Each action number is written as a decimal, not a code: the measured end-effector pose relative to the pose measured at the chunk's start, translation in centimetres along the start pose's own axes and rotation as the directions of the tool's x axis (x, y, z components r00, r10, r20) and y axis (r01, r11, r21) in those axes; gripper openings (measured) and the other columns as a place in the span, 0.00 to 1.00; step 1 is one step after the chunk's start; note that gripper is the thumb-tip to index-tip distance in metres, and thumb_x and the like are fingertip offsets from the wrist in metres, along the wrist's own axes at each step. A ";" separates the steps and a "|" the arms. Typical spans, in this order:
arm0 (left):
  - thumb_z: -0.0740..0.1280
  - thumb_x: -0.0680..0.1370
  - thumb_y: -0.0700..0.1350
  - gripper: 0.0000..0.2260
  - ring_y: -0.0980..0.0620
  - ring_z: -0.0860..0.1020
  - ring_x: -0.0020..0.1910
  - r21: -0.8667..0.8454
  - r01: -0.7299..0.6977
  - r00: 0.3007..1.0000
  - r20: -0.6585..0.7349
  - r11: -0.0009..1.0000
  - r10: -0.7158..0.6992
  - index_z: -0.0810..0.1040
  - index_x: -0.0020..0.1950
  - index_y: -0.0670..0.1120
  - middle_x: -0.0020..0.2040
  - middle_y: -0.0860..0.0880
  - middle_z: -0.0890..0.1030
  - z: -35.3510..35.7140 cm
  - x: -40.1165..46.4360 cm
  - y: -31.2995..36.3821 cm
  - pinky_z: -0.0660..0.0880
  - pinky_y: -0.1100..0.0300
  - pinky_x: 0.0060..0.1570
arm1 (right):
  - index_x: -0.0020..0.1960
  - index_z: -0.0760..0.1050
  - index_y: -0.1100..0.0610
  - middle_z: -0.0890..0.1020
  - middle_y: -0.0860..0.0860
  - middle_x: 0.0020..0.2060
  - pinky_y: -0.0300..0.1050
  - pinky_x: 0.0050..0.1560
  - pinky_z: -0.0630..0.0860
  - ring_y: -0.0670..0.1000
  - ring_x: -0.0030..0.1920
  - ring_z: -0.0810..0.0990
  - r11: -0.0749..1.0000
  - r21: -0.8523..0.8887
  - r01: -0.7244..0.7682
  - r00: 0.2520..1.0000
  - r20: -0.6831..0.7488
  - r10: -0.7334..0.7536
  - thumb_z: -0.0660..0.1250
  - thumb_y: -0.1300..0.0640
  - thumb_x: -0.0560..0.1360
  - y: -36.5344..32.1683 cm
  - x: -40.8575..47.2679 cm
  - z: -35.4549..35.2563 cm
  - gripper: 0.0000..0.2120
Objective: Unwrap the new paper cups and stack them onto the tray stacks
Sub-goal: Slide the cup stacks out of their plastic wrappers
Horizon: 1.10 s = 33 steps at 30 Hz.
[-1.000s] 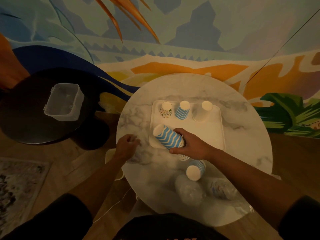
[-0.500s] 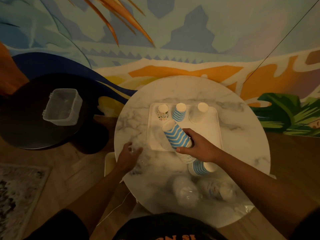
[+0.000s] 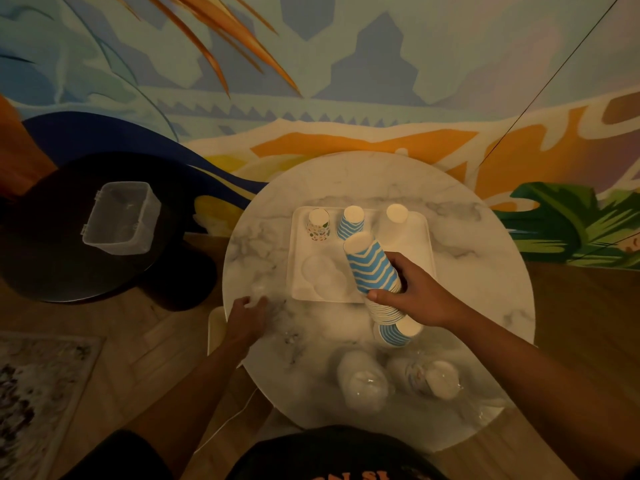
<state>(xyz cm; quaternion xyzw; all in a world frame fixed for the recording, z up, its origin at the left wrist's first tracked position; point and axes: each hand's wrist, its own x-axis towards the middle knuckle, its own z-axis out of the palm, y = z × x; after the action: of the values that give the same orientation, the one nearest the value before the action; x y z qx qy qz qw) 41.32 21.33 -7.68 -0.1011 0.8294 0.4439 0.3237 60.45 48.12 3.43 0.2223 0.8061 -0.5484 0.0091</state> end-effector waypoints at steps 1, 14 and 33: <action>0.69 0.80 0.56 0.27 0.46 0.80 0.49 -0.030 0.016 0.999 0.047 0.999 -0.014 0.67 0.74 0.44 0.61 0.46 0.76 0.0 0.1 -0.2 0.78 0.53 0.41 | 0.71 0.70 0.50 0.81 0.44 0.61 0.50 0.62 0.79 0.45 0.61 0.81 1.000 0.008 0.000 1.000 -0.003 0.000 0.78 0.49 0.72 0.0 -0.1 -0.1 0.31; 0.62 0.81 0.62 0.36 0.37 0.68 0.73 0.284 -0.112 0.993 0.056 0.952 0.100 0.57 0.81 0.43 0.77 0.38 0.65 -0.3 -2.6 -0.7 0.68 0.42 0.70 | 0.70 0.69 0.53 0.81 0.45 0.61 0.39 0.58 0.79 0.43 0.61 0.81 0.995 0.092 0.025 0.999 -0.041 -0.021 0.77 0.51 0.71 -0.2 -1.8 -1.4 0.32; 0.72 0.78 0.52 0.22 0.46 0.72 0.67 0.370 -0.527 0.846 0.135 0.765 0.516 0.73 0.68 0.45 0.68 0.45 0.73 1.7 -6.1 2.2 0.67 0.55 0.67 | 0.70 0.65 0.48 0.77 0.42 0.64 0.42 0.67 0.73 0.42 0.66 0.76 0.992 -0.115 -0.053 0.991 0.117 0.066 0.82 0.51 0.69 4.7 -4.8 -3.7 0.37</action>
<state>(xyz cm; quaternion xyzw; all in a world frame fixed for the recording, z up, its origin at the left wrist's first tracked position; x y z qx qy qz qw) 45.75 23.23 -3.05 0.2059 0.8923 0.3415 0.2117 67.33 51.18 2.00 0.2119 0.8265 -0.5142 0.0867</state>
